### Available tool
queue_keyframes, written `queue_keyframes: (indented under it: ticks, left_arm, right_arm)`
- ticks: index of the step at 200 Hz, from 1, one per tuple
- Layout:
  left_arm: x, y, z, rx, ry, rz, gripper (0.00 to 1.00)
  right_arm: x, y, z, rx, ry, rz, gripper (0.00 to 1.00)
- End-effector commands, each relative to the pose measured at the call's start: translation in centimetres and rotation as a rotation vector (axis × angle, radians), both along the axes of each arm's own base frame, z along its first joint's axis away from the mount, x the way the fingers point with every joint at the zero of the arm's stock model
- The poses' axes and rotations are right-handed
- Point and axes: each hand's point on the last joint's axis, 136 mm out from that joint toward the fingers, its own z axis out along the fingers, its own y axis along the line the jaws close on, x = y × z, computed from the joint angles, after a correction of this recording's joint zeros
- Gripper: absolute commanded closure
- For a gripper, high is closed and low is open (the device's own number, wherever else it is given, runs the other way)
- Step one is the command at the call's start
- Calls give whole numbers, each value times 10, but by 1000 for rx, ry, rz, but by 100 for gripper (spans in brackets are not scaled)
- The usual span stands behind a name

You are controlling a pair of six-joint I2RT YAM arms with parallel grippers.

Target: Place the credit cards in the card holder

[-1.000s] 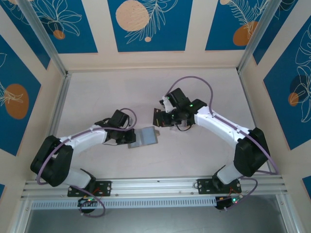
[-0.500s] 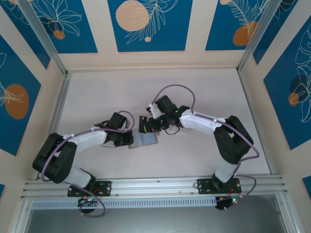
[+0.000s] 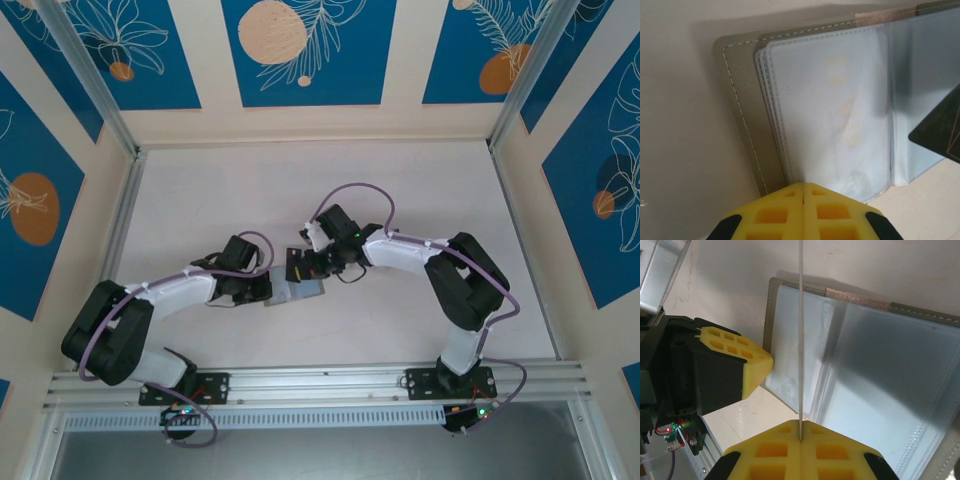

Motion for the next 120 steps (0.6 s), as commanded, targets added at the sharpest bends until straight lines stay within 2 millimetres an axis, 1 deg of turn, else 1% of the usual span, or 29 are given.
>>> queue_keyframes:
  ticks: [1, 65, 120]
  left_arm:
    - [-15, 18, -15, 70, 54, 26, 95]
    - [-15, 16, -16, 62, 55, 22, 95]
    - [-15, 15, -19, 58, 63, 24, 95]
  right_arm:
    - [-12, 1, -13, -6, 52, 21, 100]
    - [-7, -3, -27, -51, 45, -5, 100]
    - [-6, -9, -31, -73, 46, -21, 100]
